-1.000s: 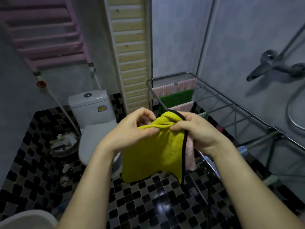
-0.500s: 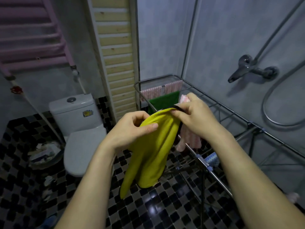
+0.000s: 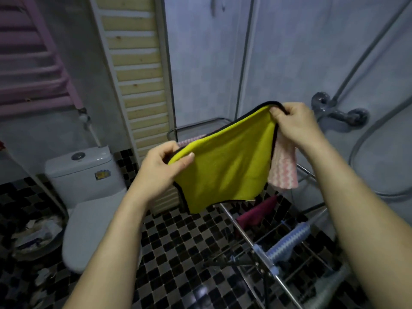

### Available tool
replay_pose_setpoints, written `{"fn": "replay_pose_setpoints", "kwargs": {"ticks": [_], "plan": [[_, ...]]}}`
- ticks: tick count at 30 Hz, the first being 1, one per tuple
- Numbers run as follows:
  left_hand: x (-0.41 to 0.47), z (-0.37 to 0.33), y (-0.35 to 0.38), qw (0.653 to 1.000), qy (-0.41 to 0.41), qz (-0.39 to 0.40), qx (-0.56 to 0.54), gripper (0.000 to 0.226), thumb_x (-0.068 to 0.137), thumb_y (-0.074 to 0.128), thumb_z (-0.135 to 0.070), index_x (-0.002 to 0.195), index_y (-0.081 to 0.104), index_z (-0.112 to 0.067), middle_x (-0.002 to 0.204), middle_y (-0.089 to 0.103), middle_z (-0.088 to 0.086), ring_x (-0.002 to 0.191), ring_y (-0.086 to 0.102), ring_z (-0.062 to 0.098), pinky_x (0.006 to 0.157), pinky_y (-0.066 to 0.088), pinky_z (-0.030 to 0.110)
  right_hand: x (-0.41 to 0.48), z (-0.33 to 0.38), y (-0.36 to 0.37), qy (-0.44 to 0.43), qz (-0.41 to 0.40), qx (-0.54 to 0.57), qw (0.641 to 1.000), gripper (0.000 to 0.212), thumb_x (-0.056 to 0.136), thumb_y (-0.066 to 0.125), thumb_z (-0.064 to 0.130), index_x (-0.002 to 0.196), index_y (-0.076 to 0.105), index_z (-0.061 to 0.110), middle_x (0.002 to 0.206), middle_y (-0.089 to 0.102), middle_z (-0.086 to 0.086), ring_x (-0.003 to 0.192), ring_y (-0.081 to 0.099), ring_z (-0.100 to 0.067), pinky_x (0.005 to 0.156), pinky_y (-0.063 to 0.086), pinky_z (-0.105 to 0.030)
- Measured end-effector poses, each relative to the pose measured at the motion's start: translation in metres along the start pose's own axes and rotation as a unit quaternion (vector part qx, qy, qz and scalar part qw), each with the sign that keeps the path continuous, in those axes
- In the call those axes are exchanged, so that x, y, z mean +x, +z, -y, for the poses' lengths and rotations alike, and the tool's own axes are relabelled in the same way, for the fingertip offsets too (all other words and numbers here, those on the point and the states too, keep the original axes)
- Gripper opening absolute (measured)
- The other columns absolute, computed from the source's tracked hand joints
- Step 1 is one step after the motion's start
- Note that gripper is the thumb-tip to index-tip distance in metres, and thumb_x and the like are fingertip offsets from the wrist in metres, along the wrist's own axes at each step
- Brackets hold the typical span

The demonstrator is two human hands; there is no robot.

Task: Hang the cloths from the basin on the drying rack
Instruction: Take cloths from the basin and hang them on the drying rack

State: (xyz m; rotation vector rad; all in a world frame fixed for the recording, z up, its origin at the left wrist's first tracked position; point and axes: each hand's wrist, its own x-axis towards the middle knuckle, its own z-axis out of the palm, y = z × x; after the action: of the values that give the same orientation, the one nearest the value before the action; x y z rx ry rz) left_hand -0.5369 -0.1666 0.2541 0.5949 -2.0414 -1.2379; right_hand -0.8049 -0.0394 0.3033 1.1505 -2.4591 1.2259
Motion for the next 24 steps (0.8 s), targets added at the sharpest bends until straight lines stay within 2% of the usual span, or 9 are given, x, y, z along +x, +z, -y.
{"fn": "replay_pose_setpoints", "kwargs": {"ticks": [3, 6, 8, 10, 15, 18, 24], "plan": [[0.043, -0.01, 0.036, 0.994, 0.036, -0.088, -0.047, 0.035, 0.09, 0.066, -0.018, 0.065, 0.041, -0.019, 0.062, 0.041, 0.0, 0.058, 0.04, 0.01, 0.052, 0.032, 0.023, 0.036, -0.031, -0.009, 0.011, 0.005, 0.02, 1.0, 0.036, 0.096, 0.051, 0.025, 0.063, 0.048, 0.01, 0.069, 0.047, -0.01, 0.071, 0.047, -0.022, 0.062, 0.029, -0.033], [0.074, -0.017, 0.071, 0.99, 0.08, -0.109, -0.032, 0.036, 0.092, 0.063, -0.015, 0.067, 0.038, -0.021, 0.062, 0.037, -0.002, 0.055, 0.035, 0.007, 0.05, 0.028, 0.023, 0.058, -0.059, -0.019, 0.011, -0.012, 0.006, 1.0, 0.039, 0.097, 0.05, 0.027, 0.062, 0.046, 0.011, 0.062, 0.046, -0.006, 0.066, 0.046, -0.021, 0.058, 0.024, -0.034], [0.091, -0.018, 0.097, 0.989, 0.107, -0.098, -0.03, 0.036, 0.092, 0.063, -0.012, 0.068, 0.038, -0.021, 0.062, 0.037, -0.005, 0.055, 0.034, 0.004, 0.05, 0.028, 0.021, 0.071, -0.083, -0.029, 0.025, -0.026, -0.028, 0.999, 0.047, 0.098, 0.048, 0.033, 0.057, 0.039, 0.012, 0.054, 0.04, -0.004, 0.054, 0.04, -0.02, 0.053, 0.02, -0.038], [0.104, -0.017, 0.117, 0.987, 0.128, -0.089, -0.025, 0.036, 0.091, 0.063, -0.009, 0.068, 0.037, -0.022, 0.062, 0.037, -0.007, 0.056, 0.034, 0.003, 0.051, 0.028, 0.021, 0.078, -0.107, -0.033, 0.054, -0.017, -0.06, 0.997, 0.05, 0.099, 0.046, 0.038, 0.056, 0.039, 0.012, 0.053, 0.04, -0.006, 0.049, 0.039, -0.019, 0.049, 0.023, -0.036], [0.127, 0.004, 0.162, 0.991, 0.13, -0.03, -0.012, 0.037, 0.088, 0.063, -0.014, 0.068, 0.035, -0.026, 0.059, 0.04, -0.016, 0.058, 0.034, -0.001, 0.054, 0.029, 0.026, 0.089, -0.167, -0.022, 0.139, 0.016, 0.004, 0.99, 0.049, 0.098, 0.049, 0.034, 0.055, 0.036, 0.015, 0.054, 0.036, -0.005, 0.052, 0.035, -0.019, 0.055, 0.023, -0.034], [0.131, 0.024, 0.185, 0.993, 0.12, 0.002, 0.019, 0.031, 0.084, 0.063, -0.019, 0.069, 0.037, -0.022, 0.062, 0.039, -0.01, 0.061, 0.035, 0.004, 0.056, 0.029, 0.03, 0.088, -0.204, -0.008, 0.19, 0.018, 0.08, 0.978, 0.035, 0.097, 0.051, 0.033, 0.069, 0.055, 0.012, 0.066, 0.049, -0.01, 0.062, 0.047, -0.02, 0.061, 0.035, -0.032], [0.136, 0.038, 0.214, 0.988, 0.142, 0.025, 0.05, 0.025, 0.085, 0.06, -0.014, 0.071, 0.04, -0.015, 0.065, 0.044, 0.006, 0.062, 0.039, 0.019, 0.057, 0.03, 0.032, 0.084, -0.237, 0.008, 0.217, -0.009, 0.171, 0.961, 0.035, 0.1, 0.048, 0.021, 0.065, 0.052, 0.018, 0.065, 0.051, -0.001, 0.05, 0.046, -0.003, 0.051, 0.037, -0.022]]}}
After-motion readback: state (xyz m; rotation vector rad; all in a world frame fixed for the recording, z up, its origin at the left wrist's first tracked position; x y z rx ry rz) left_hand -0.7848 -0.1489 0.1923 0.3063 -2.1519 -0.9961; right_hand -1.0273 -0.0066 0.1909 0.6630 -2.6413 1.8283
